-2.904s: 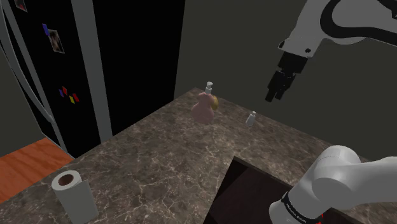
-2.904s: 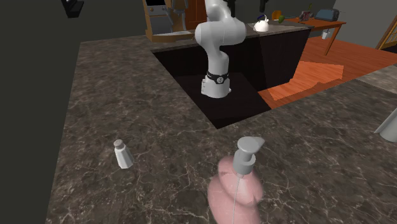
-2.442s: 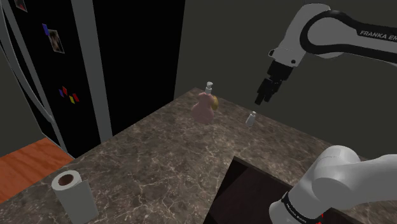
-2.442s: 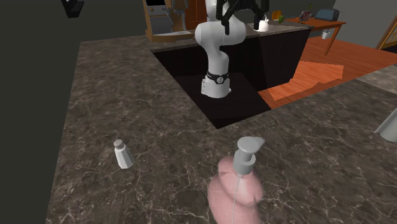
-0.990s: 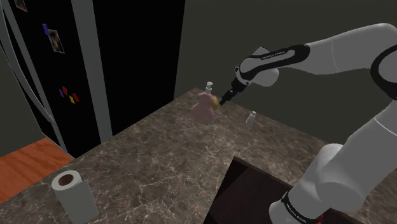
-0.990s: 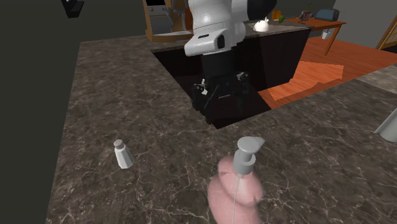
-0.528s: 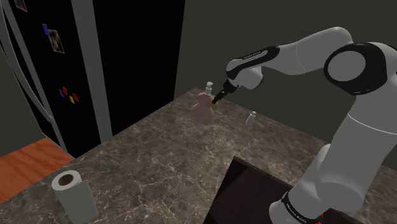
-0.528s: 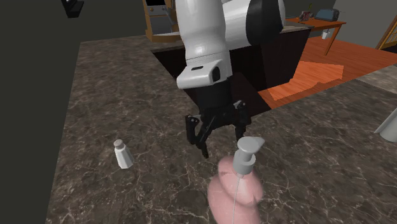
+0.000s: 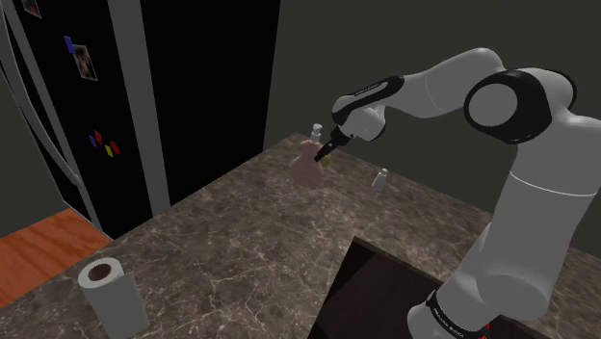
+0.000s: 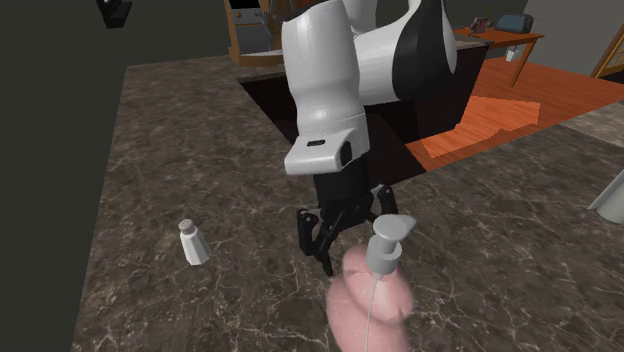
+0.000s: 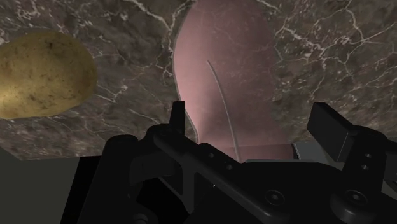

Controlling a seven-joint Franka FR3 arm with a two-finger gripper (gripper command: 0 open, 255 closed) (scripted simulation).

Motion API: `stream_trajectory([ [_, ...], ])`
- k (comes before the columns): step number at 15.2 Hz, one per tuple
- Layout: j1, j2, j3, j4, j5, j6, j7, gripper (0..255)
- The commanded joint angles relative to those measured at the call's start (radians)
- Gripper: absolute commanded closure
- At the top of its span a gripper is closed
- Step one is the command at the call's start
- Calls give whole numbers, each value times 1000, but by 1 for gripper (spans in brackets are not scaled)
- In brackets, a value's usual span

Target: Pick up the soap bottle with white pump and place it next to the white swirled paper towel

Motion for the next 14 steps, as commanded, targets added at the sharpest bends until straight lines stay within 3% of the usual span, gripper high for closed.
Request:
stream_trajectory([
  [1, -1, 3, 2, 0, 5, 3, -4, 0],
  [6, -1, 3, 2, 0, 5, 3, -4, 0],
  [7, -1, 3, 2, 0, 5, 3, -4, 255],
  [14, -1, 3, 2, 0, 4, 3, -4, 255],
])
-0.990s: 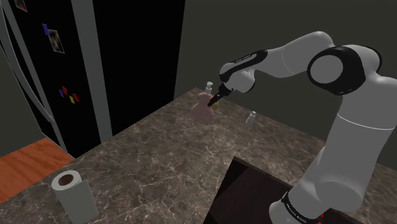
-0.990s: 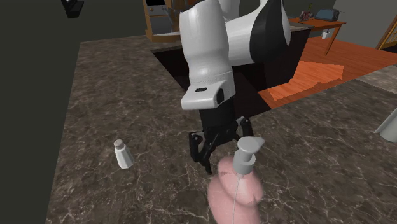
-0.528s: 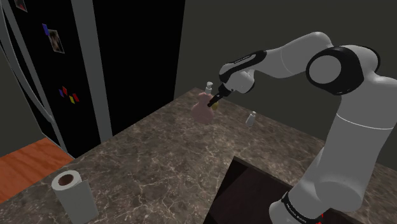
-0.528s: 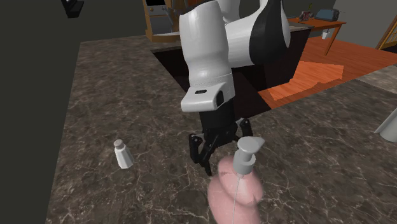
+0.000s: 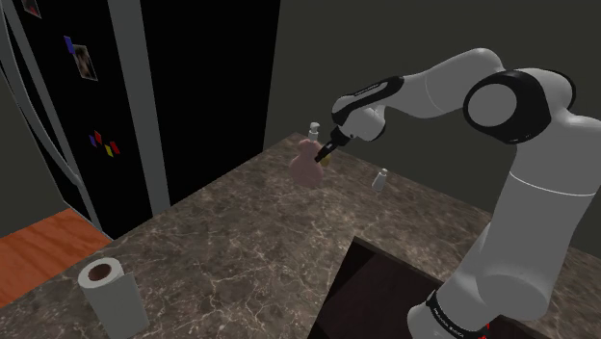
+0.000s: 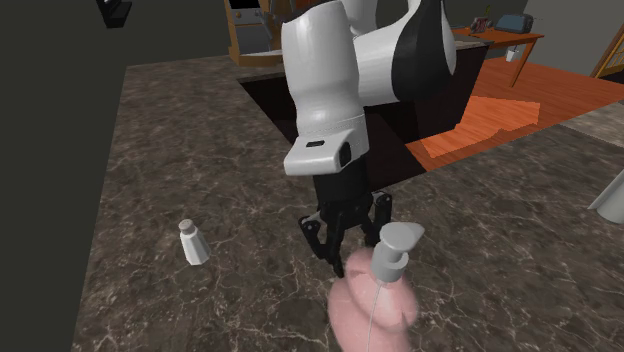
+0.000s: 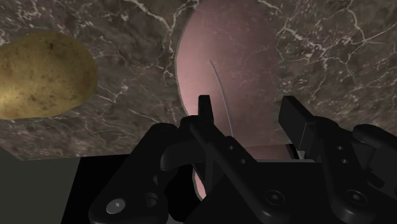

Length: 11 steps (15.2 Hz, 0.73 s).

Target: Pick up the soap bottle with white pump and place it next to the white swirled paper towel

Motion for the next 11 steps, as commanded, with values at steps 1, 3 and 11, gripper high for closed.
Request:
stream_trajectory([
  [1, 1, 0, 1, 0, 0, 0, 0, 255],
  [3, 3, -8, -4, 2, -13, -9, 11, 255],
  [11, 25, -77, -37, 23, -115, -78, 102, 255],
])
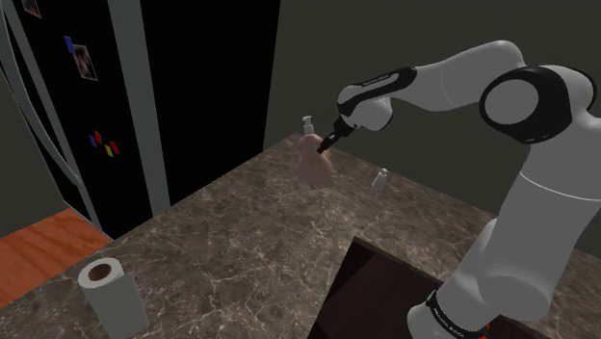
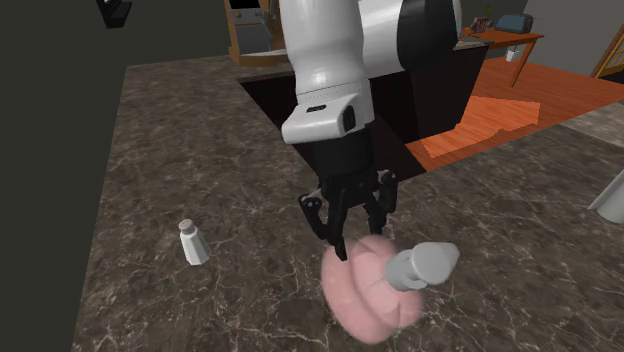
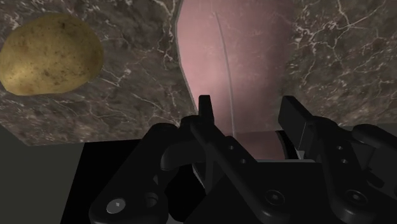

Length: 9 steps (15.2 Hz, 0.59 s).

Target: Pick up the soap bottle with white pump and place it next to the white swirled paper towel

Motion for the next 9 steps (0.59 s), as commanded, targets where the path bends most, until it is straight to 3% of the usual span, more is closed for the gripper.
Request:
stream_trajectory([
  [1, 3, -14, -6, 10, -22, -19, 20, 255],
  [9, 14, -71, -25, 50, -107, -97, 97, 255],
])
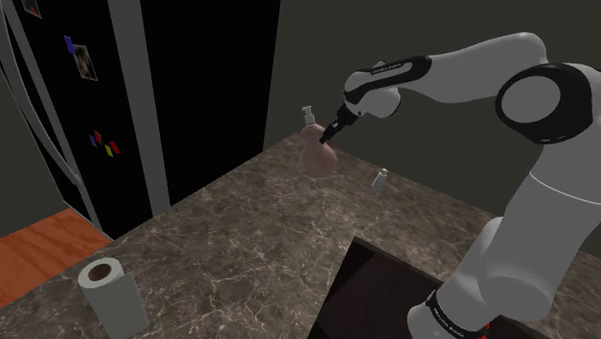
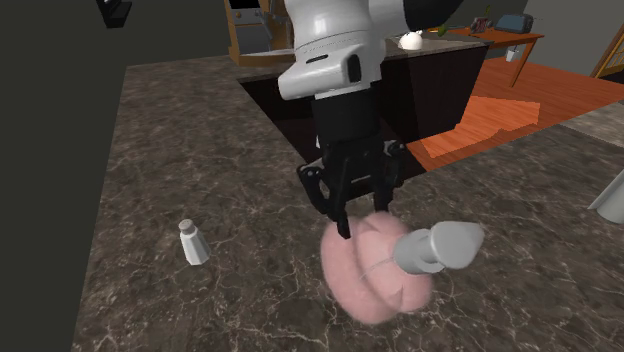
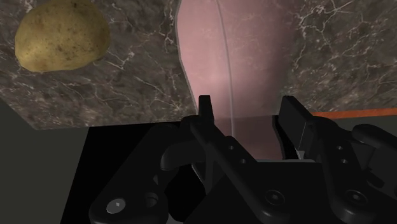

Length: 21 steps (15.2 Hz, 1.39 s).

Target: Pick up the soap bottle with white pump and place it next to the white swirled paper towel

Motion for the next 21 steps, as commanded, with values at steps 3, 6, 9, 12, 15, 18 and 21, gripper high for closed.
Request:
stream_trajectory([
  [3, 3, -23, -6, 26, -35, -41, 33, 255],
  [6, 4, -40, -9, 48, -59, -73, 56, 255],
  [9, 5, -54, -12, 71, -81, -106, 78, 255],
  [12, 6, -67, -14, 97, -100, -140, 97, 255],
  [15, 6, -78, -15, 125, -117, -175, 116, 255],
  [18, 6, -86, -16, 155, -131, -211, 132, 255],
  [21, 5, -93, -17, 187, -144, -247, 147, 255],
])
